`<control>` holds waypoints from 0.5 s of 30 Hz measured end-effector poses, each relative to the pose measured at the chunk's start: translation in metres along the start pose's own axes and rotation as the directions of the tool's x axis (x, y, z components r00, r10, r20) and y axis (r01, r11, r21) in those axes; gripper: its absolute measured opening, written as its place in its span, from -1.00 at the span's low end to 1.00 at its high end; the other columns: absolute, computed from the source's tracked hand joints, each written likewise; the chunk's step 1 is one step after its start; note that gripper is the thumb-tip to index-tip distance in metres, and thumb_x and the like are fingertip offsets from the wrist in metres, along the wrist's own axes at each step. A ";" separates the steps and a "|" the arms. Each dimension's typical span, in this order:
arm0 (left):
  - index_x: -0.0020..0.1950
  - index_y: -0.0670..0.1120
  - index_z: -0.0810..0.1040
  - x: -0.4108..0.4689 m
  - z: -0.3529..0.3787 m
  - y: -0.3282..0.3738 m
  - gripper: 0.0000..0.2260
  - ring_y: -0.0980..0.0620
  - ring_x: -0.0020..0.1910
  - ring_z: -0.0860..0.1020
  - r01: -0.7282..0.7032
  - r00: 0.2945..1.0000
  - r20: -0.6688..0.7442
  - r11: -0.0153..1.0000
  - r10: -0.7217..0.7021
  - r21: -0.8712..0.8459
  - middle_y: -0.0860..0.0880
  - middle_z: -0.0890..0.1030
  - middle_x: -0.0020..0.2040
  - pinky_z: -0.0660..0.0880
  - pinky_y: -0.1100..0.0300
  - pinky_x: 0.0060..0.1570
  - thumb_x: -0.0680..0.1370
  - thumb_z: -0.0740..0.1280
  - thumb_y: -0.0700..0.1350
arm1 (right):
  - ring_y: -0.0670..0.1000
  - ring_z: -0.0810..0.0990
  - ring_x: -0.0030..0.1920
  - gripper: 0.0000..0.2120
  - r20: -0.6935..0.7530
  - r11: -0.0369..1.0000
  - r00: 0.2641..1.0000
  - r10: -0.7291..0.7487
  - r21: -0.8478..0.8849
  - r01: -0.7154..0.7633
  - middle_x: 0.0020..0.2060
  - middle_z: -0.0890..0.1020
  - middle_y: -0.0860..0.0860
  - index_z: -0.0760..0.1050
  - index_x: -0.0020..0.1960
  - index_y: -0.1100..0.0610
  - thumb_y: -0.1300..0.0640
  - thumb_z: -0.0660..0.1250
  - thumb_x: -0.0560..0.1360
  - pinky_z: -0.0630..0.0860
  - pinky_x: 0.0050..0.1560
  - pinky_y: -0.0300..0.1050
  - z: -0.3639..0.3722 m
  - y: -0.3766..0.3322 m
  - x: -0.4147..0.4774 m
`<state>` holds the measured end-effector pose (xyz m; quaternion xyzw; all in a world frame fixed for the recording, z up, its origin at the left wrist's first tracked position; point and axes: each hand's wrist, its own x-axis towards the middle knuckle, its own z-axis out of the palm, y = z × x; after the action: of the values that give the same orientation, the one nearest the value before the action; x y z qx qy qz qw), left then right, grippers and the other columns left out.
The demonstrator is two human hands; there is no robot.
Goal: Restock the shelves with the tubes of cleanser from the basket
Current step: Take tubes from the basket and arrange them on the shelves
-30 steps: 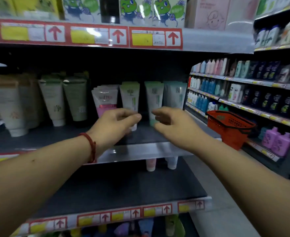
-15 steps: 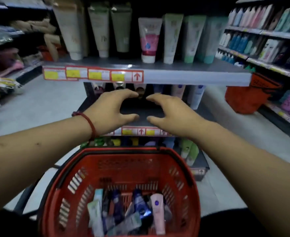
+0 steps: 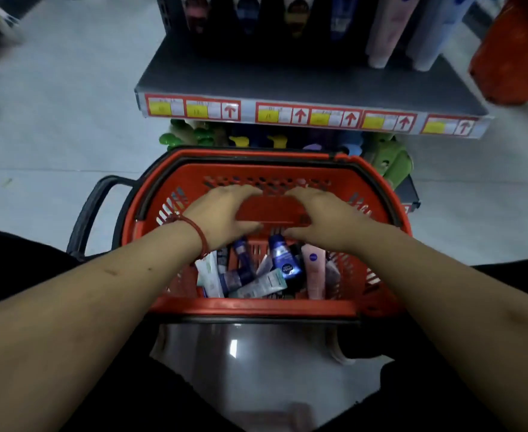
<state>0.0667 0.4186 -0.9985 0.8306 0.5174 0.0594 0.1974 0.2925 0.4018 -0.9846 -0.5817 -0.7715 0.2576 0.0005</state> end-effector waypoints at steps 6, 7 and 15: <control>0.46 0.00 0.43 -0.009 0.057 -0.019 -0.42 -0.10 0.33 0.50 0.093 0.975 0.204 0.995 -0.087 -0.023 -0.06 0.52 0.38 0.46 0.01 0.28 0.49 0.45 0.14 | 0.15 0.50 0.28 -0.34 0.149 0.985 0.977 0.151 0.061 -0.162 0.32 0.52 0.15 0.37 0.43 0.14 -0.03 0.52 0.44 0.43 0.22 -0.08 0.060 0.018 0.001; 0.46 0.00 0.43 -0.011 0.065 -0.024 -0.41 -0.11 0.33 0.50 0.105 0.961 0.258 0.994 -0.100 -0.005 -0.07 0.52 0.38 0.46 0.03 0.27 0.48 0.46 0.14 | 0.16 0.52 0.25 -0.38 0.181 0.983 0.969 0.169 0.040 -0.179 0.29 0.55 0.16 0.40 0.40 0.15 -0.02 0.52 0.44 0.44 0.18 -0.08 0.068 0.022 0.002; 0.40 0.08 0.50 -0.009 0.098 -0.054 -0.57 -0.07 0.21 0.56 0.146 0.853 0.495 0.986 -0.166 0.080 -0.03 0.62 0.24 0.48 0.15 0.14 0.53 0.40 0.08 | 0.13 0.55 0.22 -0.41 0.339 0.957 0.901 0.273 0.003 -0.291 0.27 0.56 0.15 0.35 0.43 0.17 0.03 0.47 0.49 0.32 -0.11 -0.21 0.092 0.047 0.015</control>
<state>0.0472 0.4050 -1.1083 0.7766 0.5153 -0.1841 0.3122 0.3021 0.3875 -1.0872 -0.6346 -0.6610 0.3703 -0.1523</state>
